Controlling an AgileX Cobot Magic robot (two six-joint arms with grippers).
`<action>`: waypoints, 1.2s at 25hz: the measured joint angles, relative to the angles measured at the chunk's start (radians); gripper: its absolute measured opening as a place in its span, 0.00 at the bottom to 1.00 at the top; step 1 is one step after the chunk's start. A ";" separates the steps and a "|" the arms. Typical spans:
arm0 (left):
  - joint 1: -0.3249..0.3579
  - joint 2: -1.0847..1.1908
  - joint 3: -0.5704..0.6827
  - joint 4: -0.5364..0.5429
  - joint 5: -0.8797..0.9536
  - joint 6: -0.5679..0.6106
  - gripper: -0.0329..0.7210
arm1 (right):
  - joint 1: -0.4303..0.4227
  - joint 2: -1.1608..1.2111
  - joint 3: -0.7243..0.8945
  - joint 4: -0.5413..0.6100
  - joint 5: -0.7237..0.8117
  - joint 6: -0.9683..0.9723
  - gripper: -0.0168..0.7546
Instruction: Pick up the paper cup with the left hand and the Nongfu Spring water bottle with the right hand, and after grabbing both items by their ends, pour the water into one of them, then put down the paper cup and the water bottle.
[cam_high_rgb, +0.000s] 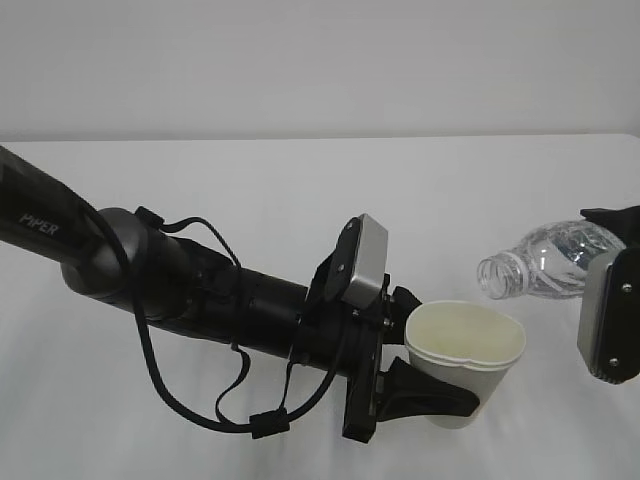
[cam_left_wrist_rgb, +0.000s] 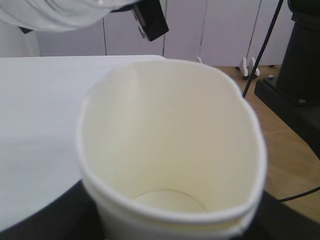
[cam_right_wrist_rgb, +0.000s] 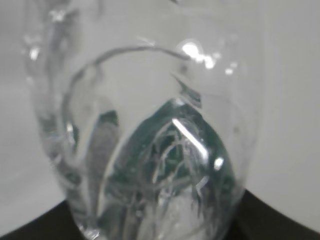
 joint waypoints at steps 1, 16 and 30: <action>0.000 0.000 0.000 0.000 0.000 0.000 0.61 | 0.000 0.000 0.000 0.000 0.000 -0.009 0.47; 0.000 0.000 0.000 0.000 0.000 0.000 0.61 | 0.000 0.000 0.000 -0.002 -0.021 -0.073 0.47; 0.000 0.000 0.000 0.002 0.000 0.000 0.61 | 0.000 0.000 0.000 -0.002 -0.022 -0.076 0.47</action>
